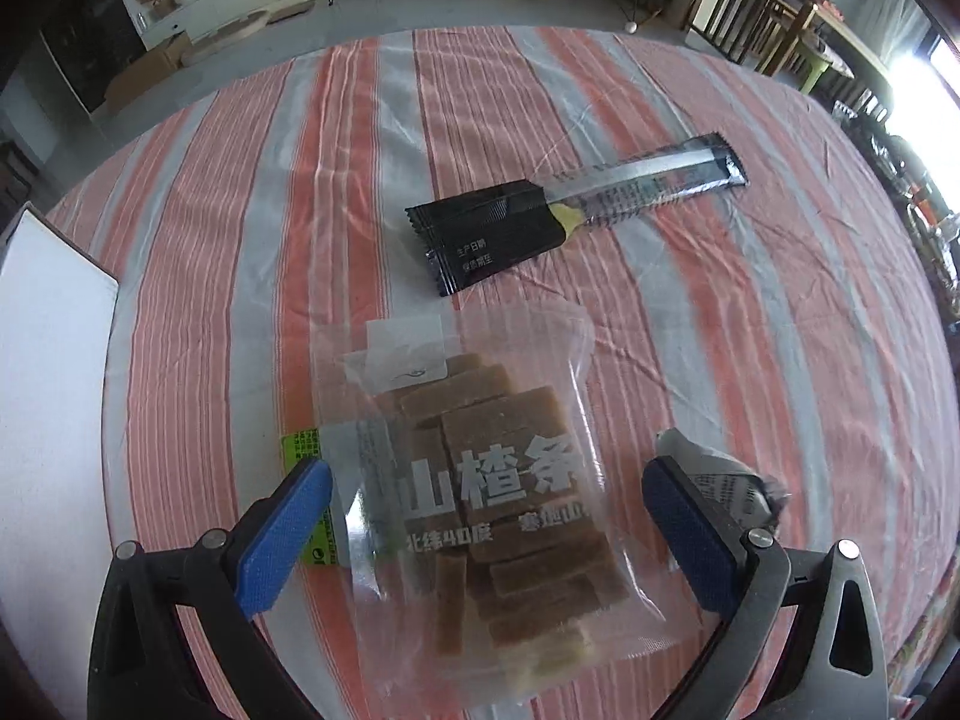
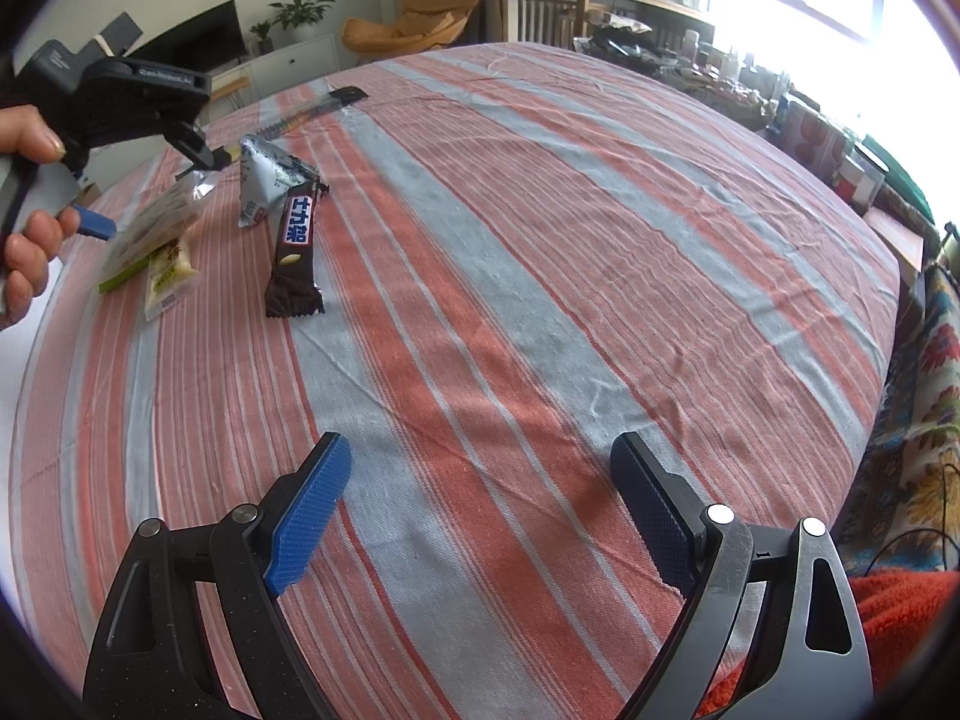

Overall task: Organize snacks
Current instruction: 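Grasp the clear hawthorn-strip bag with the left tool and lift it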

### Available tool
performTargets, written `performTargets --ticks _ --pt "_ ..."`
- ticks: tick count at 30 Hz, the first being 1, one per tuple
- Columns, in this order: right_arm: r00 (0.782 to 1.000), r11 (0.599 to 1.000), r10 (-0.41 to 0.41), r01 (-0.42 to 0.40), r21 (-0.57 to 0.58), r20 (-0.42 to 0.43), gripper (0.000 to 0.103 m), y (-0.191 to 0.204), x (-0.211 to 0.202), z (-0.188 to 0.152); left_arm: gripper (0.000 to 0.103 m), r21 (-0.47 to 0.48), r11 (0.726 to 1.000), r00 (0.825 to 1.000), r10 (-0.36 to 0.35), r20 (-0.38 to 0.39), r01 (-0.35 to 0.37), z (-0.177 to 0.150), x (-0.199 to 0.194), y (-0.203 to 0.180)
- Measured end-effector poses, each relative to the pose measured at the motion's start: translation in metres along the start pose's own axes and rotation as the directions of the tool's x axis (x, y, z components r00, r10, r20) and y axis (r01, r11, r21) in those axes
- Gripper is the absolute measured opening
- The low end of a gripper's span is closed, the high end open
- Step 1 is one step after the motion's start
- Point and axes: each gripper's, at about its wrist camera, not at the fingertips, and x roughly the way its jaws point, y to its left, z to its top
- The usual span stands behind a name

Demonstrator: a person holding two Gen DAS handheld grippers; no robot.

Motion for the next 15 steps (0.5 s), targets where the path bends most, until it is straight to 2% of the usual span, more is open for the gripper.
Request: performTargets --ticks 2,3,4,5,6,10,13,15 --pt "1.0 1.0 -0.001 0.001 0.0 0.001 0.093 0.0 0.0 0.0 0.081 0.059 0.997 0.999 0.051 0.016 -0.052 -0.003 0.004 -0.006" --pt "1.0 1.0 -0.001 0.001 0.0 0.002 0.093 0.0 0.001 0.0 0.064 0.101 0.993 0.997 0.057 0.044 -0.061 -0.006 0.003 -0.01" --pt "1.0 1.0 -0.002 0.002 0.001 0.003 0.093 0.0 0.001 0.0 0.06 0.132 0.989 0.996 0.056 0.066 -0.064 -0.007 0.001 -0.014" --pt "1.0 1.0 -0.002 0.002 0.001 0.003 0.093 0.0 0.001 0.0 0.051 0.153 0.987 0.996 0.043 0.078 -0.055 -0.009 -0.002 -0.016" --pt "1.0 1.0 -0.001 0.001 0.001 0.003 0.093 0.0 0.001 0.0 0.048 0.161 0.986 0.996 0.032 0.08 -0.045 -0.01 -0.005 -0.016" --pt "1.0 1.0 -0.001 0.001 0.001 0.003 0.093 0.0 0.001 0.0 0.047 0.165 0.986 0.995 -0.003 0.099 -0.013 -0.019 -0.023 -0.01" --pt "1.0 1.0 -0.002 0.002 0.001 0.003 0.093 0.0 0.001 0.0 0.047 0.136 0.989 0.987 -0.08 0.137 0.061 -0.035 -0.054 0.008" --pt "1.0 1.0 -0.002 0.002 0.001 0.003 0.093 0.0 0.001 0.0 0.047 0.151 0.986 0.979 -0.099 0.18 0.072 -0.051 -0.082 0.018"
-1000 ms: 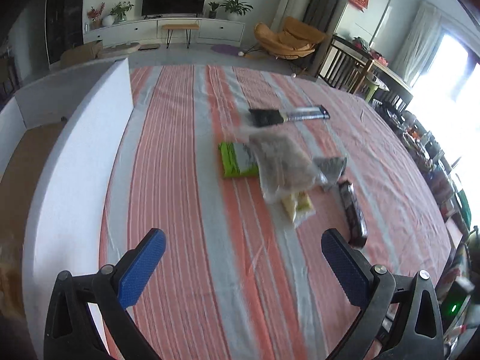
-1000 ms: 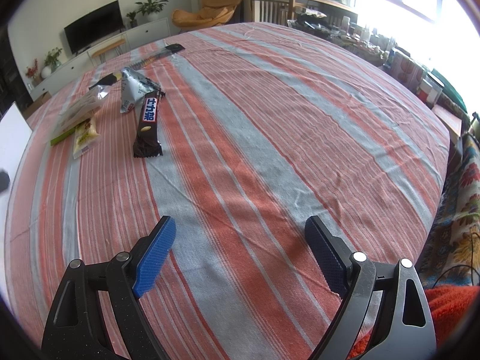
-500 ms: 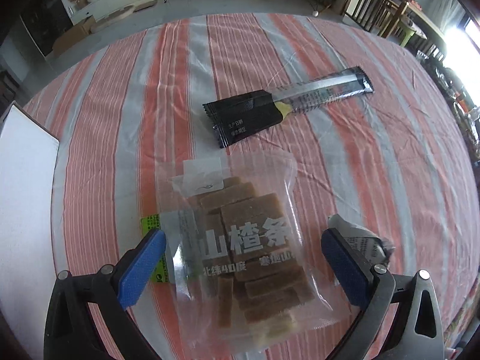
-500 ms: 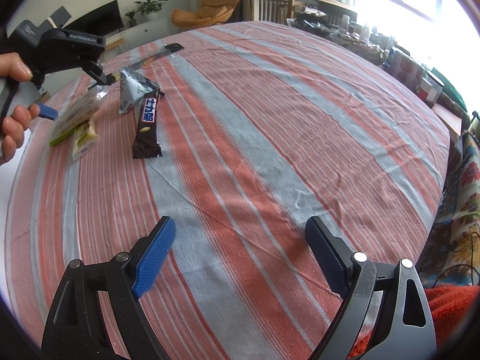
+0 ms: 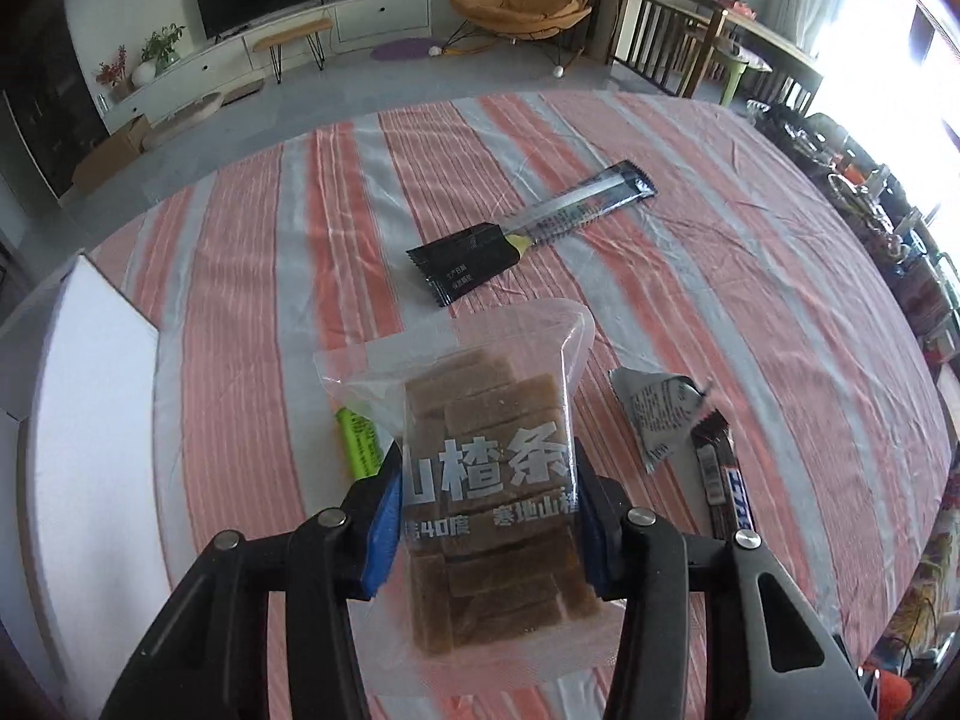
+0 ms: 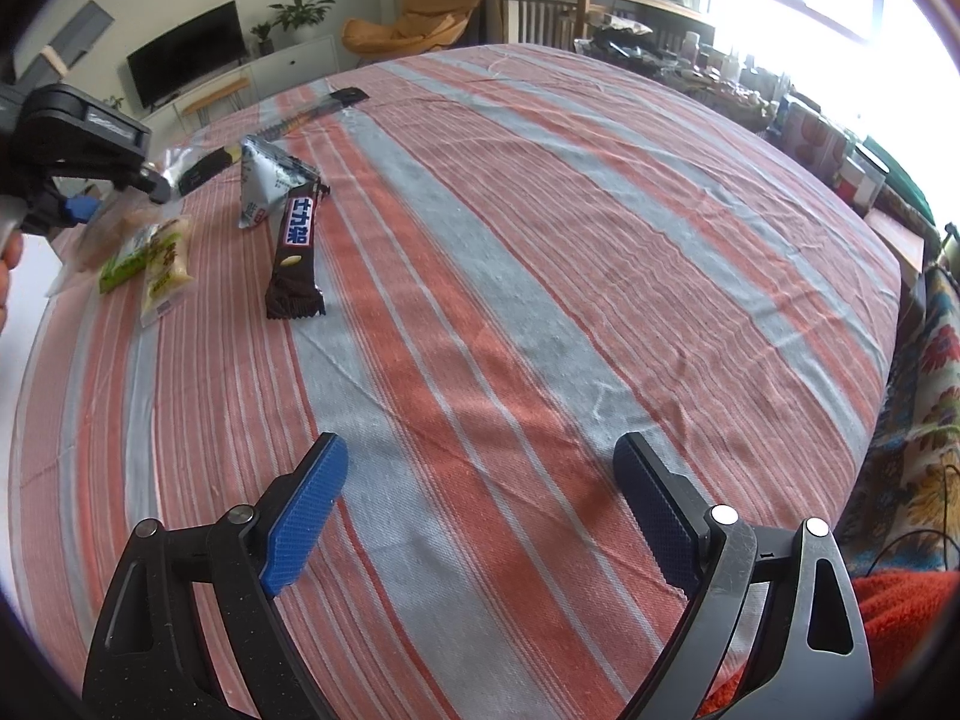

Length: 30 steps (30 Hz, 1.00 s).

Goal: Organize snacks

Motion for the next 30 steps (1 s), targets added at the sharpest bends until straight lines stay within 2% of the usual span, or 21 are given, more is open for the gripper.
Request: performTargets --ticks 3,6,10,13,15,16,17,20,21,23,26,30 --pt "1.0 1.0 0.0 0.0 0.0 0.0 0.093 0.0 0.0 0.0 0.048 0.027 1.0 0.999 -0.003 0.035 0.002 -0.035 -0.039 0.006" --pt "1.0 1.0 0.0 0.0 0.0 0.0 0.093 0.0 0.0 0.0 0.048 0.053 0.999 1.0 0.011 0.027 -0.012 -0.088 -0.054 0.008" --pt "1.0 1.0 0.001 -0.001 0.0 0.0 0.093 0.0 0.0 0.0 0.048 0.095 0.995 0.999 0.041 -0.02 -0.039 -0.151 -0.038 0.003" --pt "1.0 1.0 0.0 0.0 -0.001 0.0 0.093 0.0 0.0 0.0 0.052 0.08 0.996 0.999 0.045 -0.02 -0.044 -0.181 -0.022 -0.001" --pt "1.0 1.0 0.001 -0.001 -0.001 0.0 0.093 0.0 0.0 0.0 0.066 0.074 0.994 0.996 0.08 0.048 -0.083 -0.189 -0.022 -0.004" --pt "1.0 1.0 0.001 -0.001 -0.001 0.0 0.093 0.0 0.0 0.0 0.072 0.067 0.994 0.995 0.087 0.053 -0.091 -0.188 -0.019 -0.004" --pt "1.0 1.0 0.001 -0.001 -0.001 0.0 0.093 0.0 0.0 0.0 0.083 0.051 0.995 0.995 0.084 0.056 -0.087 -0.187 -0.017 -0.002" --pt "1.0 1.0 0.0 0.0 -0.001 0.0 0.093 0.0 0.0 0.0 0.095 -0.003 0.999 0.998 0.048 0.051 -0.048 -0.181 -0.008 0.007" --pt "1.0 1.0 0.0 0.0 -0.001 0.0 0.093 0.0 0.0 0.0 0.099 -0.012 0.998 0.996 0.06 0.059 -0.06 -0.181 -0.007 0.009" --pt "1.0 1.0 0.0 0.0 -0.001 0.0 0.093 0.0 0.0 0.0 0.103 -0.022 0.998 0.995 0.064 0.08 -0.063 -0.183 -0.004 0.012" --pt "1.0 1.0 0.0 0.0 0.0 0.0 0.093 0.0 0.0 0.0 0.103 -0.013 0.998 0.99 0.061 0.128 -0.06 -0.187 -0.005 0.013" --pt "1.0 1.0 0.0 0.0 -0.001 0.0 0.093 0.001 0.0 0.0 0.103 -0.013 0.998 0.99 0.06 0.131 -0.059 -0.188 -0.006 0.014"
